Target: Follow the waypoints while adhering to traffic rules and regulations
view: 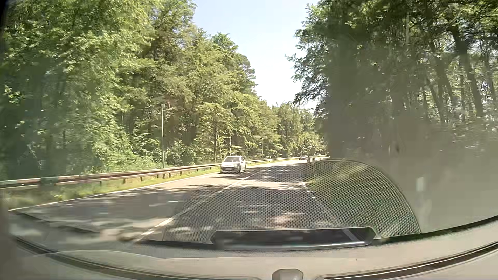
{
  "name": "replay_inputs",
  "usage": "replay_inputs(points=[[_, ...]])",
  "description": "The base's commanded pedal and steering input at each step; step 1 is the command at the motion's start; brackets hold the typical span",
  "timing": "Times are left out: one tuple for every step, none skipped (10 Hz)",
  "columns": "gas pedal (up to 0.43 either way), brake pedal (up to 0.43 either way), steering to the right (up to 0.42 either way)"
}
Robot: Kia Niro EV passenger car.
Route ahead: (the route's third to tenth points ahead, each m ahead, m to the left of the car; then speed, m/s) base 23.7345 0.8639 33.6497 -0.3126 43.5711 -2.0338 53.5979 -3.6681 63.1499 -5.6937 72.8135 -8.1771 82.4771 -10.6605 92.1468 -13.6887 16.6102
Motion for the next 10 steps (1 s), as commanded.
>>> replay_inputs(points=[[0.047,0.024,0.017],[0.047,0.030,0.017],[0.047,0.030,0.016],[0.047,0.030,0.017],[0.047,0.024,0.016],[0.047,0.030,0.016],[0.047,0.030,0.016],[0.047,0.030,0.017],[0.047,0.030,0.017],[0.047,0.030,0.016]])
